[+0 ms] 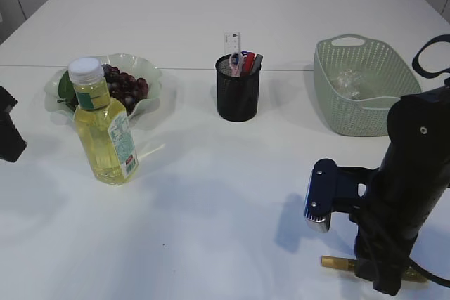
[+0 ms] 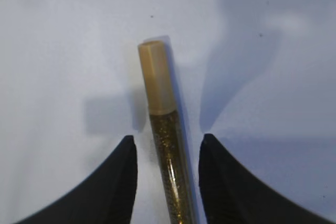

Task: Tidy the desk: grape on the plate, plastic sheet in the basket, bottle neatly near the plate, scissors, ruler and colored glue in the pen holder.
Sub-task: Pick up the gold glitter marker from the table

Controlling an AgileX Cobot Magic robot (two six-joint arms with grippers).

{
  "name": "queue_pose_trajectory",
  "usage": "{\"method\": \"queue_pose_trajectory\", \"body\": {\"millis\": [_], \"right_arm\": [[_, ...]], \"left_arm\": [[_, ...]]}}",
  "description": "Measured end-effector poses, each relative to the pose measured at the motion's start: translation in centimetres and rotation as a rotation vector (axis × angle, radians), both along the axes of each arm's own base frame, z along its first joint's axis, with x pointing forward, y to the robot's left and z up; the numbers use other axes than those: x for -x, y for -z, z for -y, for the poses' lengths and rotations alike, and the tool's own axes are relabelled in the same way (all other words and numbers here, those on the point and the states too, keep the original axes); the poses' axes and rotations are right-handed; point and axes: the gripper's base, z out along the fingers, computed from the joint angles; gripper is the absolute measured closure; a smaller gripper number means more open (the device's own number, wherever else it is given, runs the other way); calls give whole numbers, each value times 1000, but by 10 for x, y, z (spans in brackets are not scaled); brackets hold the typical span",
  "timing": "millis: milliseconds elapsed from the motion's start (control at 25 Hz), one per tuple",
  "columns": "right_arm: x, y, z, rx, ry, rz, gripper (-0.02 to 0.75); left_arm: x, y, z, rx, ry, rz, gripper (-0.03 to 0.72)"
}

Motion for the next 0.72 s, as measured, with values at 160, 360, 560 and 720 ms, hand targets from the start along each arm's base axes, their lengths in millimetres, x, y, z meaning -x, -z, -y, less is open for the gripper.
{"method": "queue_pose_trajectory", "body": {"millis": [160, 360, 560, 720], "right_arm": [[0, 4, -1, 1, 1, -16, 415], [0, 10, -1, 7, 0, -33, 415], [-1, 10, -1, 4, -1, -26, 479], [-1, 10, -1, 4, -1, -26, 545]], "left_arm": [[0, 0, 0, -1, 0, 3, 399], [-1, 0, 0, -2, 5, 8, 399], [-1, 0, 0, -2, 7, 8, 399], [-1, 0, 0, -1, 6, 10, 399]]}}
